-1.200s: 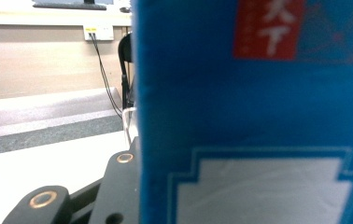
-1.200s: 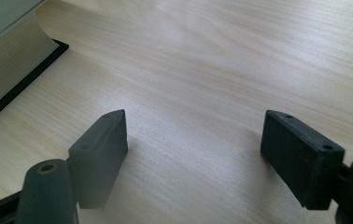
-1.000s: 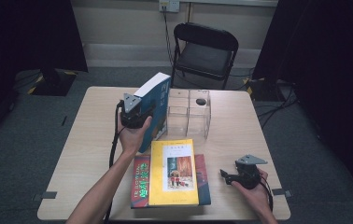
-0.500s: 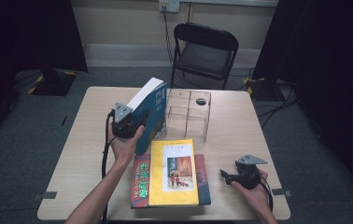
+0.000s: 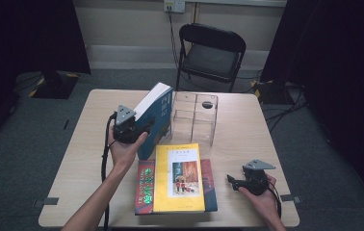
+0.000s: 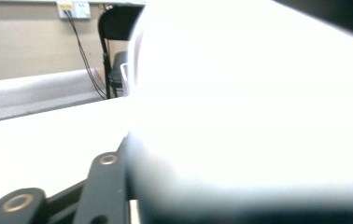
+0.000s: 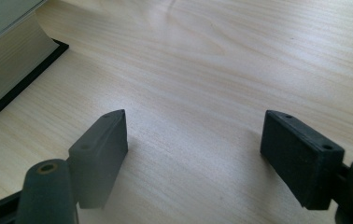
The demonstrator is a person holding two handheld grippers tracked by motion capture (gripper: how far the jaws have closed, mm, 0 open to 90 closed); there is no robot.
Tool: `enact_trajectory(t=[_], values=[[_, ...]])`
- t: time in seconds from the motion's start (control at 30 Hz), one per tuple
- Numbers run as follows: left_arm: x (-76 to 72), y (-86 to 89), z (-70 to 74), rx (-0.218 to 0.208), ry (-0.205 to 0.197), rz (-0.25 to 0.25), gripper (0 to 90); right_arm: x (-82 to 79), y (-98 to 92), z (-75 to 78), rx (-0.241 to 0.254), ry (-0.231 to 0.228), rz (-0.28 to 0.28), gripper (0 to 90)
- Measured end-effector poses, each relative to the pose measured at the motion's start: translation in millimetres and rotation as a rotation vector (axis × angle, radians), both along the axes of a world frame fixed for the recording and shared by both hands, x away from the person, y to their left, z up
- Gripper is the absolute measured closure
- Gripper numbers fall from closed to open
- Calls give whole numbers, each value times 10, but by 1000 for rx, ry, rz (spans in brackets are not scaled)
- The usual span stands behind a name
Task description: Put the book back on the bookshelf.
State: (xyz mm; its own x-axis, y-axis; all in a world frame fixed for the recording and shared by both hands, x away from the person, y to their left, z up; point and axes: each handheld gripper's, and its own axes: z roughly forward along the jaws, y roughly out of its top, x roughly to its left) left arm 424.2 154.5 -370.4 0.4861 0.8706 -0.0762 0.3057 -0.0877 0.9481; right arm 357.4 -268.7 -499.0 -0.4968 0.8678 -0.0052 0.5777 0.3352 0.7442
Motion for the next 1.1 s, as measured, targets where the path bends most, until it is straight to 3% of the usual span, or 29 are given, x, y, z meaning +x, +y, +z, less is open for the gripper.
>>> enact_trajectory(t=[0.1, 0.17, 0.37, 0.47, 0.5, 0.57, 0.6, 0.63, 0.7, 0.77, 0.8, 0.83, 0.87, 0.9, 0.93, 0.97, 1.0, 1.07, 1.1], values=[[-7, 17, 55, -9, 31, -13, 498, 0, 0, 0, 0, 0, 0, 230], [-15, 44, 95, 11, 42, -25, 495, 0, 0, 0, 0, 0, 0, 230], [-17, 93, 191, -4, 79, -46, 514, 0, 0, 0, 0, 0, 0, 230], [-14, 113, 271, 26, 111, -60, 518, 0, 0, 0, 0, 0, 0, 229], [-14, 113, 271, 26, 111, -60, 513, 0, 0, 0, 0, 0, 0, 230], [17, 122, 340, 27, 160, -76, 494, 0, 0, 0, 0, 0, 0, 230], [17, 122, 340, 27, 160, -76, 495, 0, 0, 0, 0, 0, 0, 229], [28, 116, 405, 64, 174, -78, 498, 0, 1, 0, 1, 0, 0, 230], [36, 100, 443, 79, 189, -75, 495, 0, 1, 0, 0, 0, -1, 230], [86, 72, 563, 113, 241, -81, 497, 0, 1, 0, 0, 0, -1, 230], [86, 72, 563, 113, 241, -81, 506, 0, 1, 0, 0, 0, -1, 229], [126, 56, 646, 138, 284, -88, 521, 0, 1, 0, 0, 0, -1, 229], [126, 56, 646, 138, 284, -88, 522, 0, 1, 0, 0, 0, -1, 230], [190, 31, 719, 165, 343, -101, 529, 0, 1, 0, 1, 0, 0, 229], [224, 24, 755, 170, 372, -102, 530, 0, 1, 0, 0, 0, -1, 229], [224, 24, 755, 170, 372, -102, 531, 0, 1, 0, 0, 0, -1, 229], [310, 10, 824, 188, 445, -111, 528, 0, 1, 0, 0, 0, -1, 230], [348, -4, 858, 204, 466, -117, 534, 0, 1, 0, 0, -1, -1, 229], [417, -40, 905, 227, 517, -114, 536, 0, 1, 0, 0, 0, -1, 229]])
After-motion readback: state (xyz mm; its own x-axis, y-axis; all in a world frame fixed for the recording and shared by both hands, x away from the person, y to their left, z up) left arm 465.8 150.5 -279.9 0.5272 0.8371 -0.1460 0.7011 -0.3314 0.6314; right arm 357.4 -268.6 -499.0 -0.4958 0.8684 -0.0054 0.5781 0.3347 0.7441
